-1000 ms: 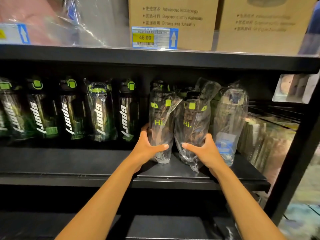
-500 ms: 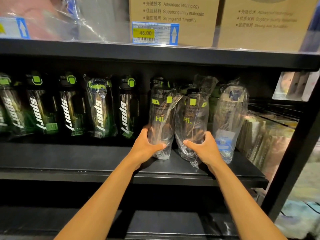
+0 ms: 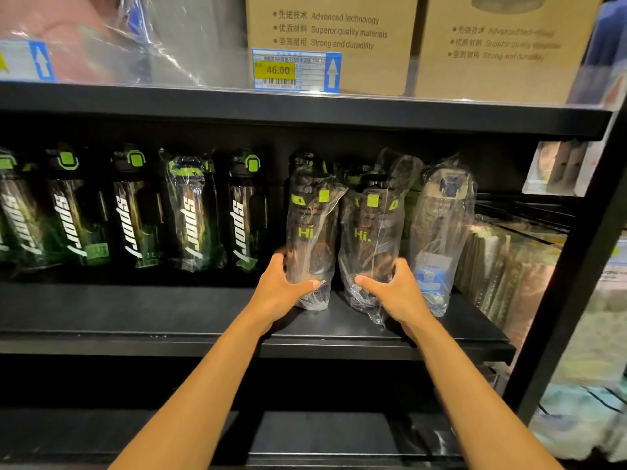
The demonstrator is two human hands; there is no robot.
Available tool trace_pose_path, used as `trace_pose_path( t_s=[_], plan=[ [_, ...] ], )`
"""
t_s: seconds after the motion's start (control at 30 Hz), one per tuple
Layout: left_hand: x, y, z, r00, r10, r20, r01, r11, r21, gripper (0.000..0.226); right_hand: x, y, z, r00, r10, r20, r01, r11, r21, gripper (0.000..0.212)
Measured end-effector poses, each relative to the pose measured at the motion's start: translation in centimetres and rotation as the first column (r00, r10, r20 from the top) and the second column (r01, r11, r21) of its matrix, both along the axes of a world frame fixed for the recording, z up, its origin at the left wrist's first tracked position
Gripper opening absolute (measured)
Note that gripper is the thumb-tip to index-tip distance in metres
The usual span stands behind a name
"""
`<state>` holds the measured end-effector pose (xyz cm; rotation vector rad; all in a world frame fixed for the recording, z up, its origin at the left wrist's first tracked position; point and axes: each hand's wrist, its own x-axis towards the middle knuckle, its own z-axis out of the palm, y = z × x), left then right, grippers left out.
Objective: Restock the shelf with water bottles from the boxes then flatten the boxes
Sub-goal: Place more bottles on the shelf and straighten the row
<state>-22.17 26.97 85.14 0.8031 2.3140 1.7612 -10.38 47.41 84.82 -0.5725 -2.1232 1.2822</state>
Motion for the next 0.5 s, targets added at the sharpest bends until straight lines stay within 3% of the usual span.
trace_pose_path(
  t_s=[0.23,0.5],
  plan=[
    [0.39,-0.17,0.28,1.000,0.005,-0.006,-0.005,1.000,-0.015,0.077,0.02,0.46,0.72,0.998,0.035,0.057,-0.036,0.999,0.003,0.052],
    [0.23,-0.36,0.19,0.999,-0.030,-0.020,0.029,0.999,-0.029,0.096,0.55,-0.19,0.63,0.995,0.060,0.073,-0.059,0.998,-0.026,0.057]
  ],
)
